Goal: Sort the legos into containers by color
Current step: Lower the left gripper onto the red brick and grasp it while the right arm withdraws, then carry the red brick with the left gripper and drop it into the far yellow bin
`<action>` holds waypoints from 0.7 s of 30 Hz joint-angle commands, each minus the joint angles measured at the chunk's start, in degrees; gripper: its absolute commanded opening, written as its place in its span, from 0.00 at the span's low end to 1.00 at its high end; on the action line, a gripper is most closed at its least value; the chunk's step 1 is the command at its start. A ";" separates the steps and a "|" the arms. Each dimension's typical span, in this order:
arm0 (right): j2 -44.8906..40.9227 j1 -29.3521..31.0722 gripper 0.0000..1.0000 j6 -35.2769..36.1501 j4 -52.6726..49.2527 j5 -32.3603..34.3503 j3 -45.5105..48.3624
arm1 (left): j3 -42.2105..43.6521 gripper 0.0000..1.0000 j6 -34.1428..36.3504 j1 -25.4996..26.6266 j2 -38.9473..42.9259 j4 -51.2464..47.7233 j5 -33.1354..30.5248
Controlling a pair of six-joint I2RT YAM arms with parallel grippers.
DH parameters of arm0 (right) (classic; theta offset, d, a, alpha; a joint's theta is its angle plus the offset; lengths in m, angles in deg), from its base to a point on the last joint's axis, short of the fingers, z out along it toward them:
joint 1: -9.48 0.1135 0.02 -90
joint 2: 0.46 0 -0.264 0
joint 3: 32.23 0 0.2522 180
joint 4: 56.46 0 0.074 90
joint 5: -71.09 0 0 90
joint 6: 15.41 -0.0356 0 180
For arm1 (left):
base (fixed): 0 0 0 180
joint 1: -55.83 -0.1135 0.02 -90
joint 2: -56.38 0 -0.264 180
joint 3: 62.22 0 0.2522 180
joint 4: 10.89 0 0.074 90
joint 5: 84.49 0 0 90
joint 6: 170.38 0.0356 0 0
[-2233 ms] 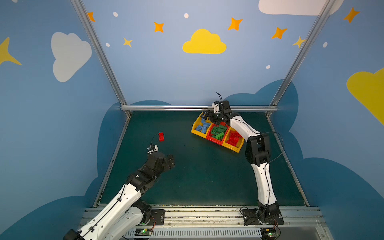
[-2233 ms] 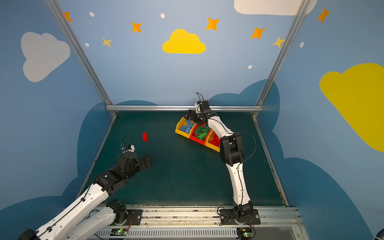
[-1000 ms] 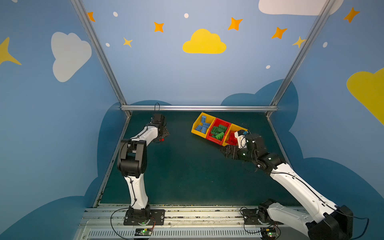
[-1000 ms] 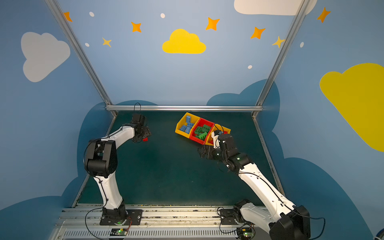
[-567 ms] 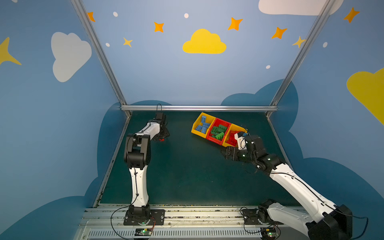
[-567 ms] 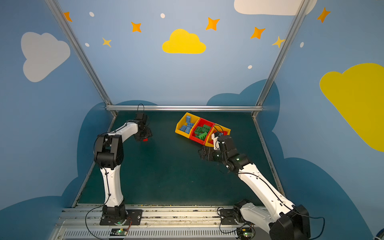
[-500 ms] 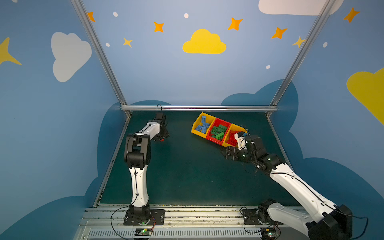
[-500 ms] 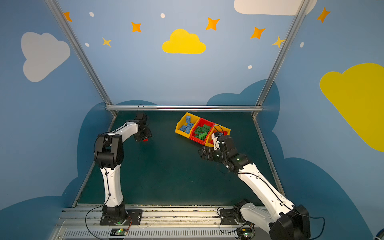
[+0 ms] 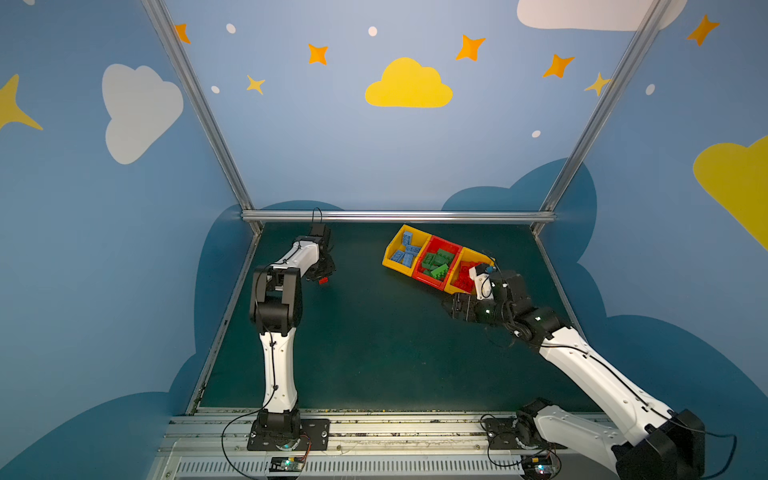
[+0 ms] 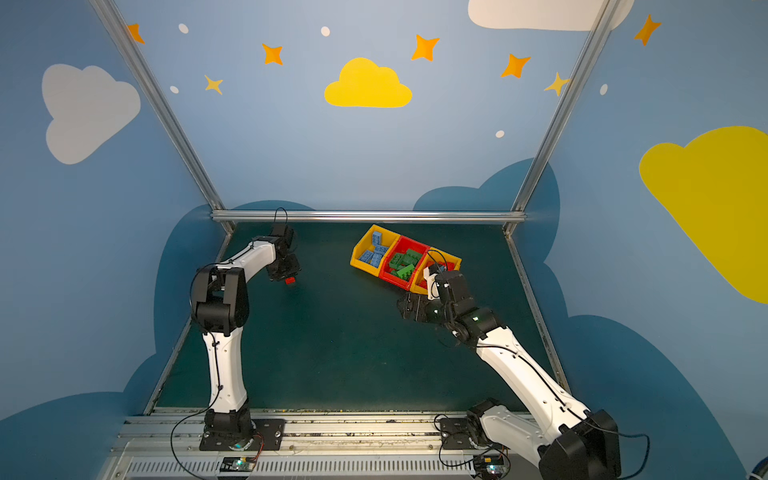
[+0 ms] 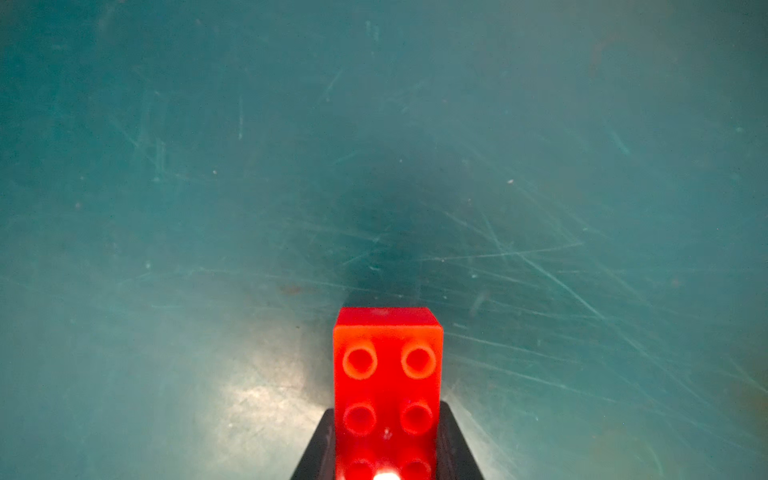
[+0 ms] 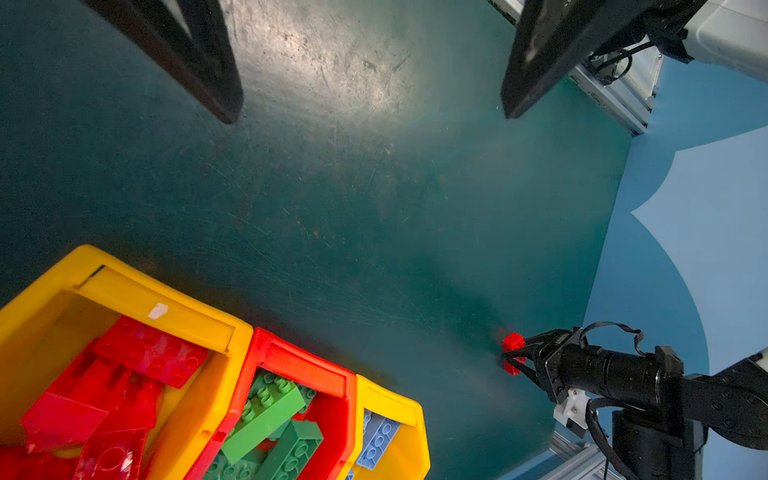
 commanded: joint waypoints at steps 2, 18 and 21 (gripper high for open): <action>-2.88 0.08 0.95 -0.13 -2.30 1.09 0.81 | 0.14 0.23 0.41 0.07 -0.58 -2.96 0.75; -18.02 0.03 0.95 -3.77 -9.01 7.04 9.62 | -7.52 0.22 4.79 21.64 7.33 -8.52 3.55; -24.79 0.03 0.95 -5.25 -12.93 10.27 12.45 | -13.64 0.22 5.39 27.78 5.81 -10.72 2.69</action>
